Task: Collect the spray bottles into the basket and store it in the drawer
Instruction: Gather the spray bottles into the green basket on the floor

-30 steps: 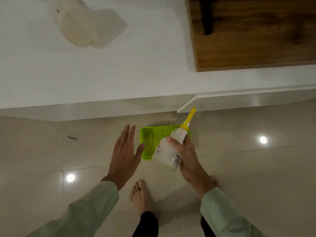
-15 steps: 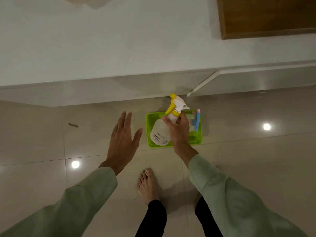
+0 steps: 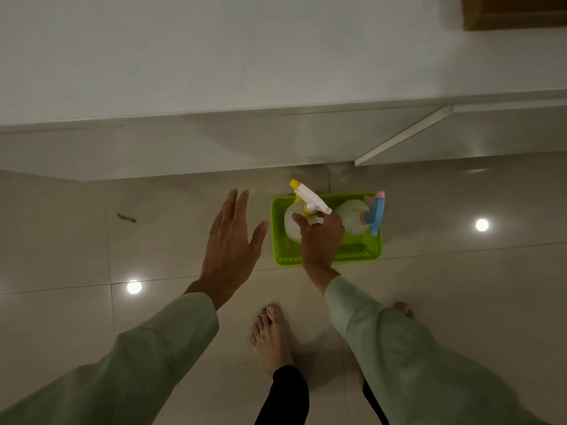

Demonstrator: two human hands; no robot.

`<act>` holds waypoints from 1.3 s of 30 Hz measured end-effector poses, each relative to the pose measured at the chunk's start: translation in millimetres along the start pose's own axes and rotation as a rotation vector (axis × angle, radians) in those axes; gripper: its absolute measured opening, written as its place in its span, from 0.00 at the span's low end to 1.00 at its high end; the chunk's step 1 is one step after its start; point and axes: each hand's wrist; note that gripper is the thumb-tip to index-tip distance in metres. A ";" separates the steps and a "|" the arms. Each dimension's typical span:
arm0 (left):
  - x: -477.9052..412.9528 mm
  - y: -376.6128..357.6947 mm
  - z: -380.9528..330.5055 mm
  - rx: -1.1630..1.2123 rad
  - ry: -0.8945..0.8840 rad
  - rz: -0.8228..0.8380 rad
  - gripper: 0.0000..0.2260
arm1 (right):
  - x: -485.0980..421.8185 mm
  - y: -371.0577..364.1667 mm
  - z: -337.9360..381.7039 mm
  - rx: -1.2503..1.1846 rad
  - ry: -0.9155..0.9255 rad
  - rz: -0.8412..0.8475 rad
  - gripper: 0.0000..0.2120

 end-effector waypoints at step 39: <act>58.4 46.6 -68.8 0.005 -0.038 -0.060 0.31 | 44.3 119.6 23.2 -0.017 0.434 0.317 0.29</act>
Point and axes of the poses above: each hand's wrist, its own x-axis away from the middle knuckle, its own y-axis out of the back of the hand, z = x × y, and after that the axes turned 10 degrees about x, right-handed
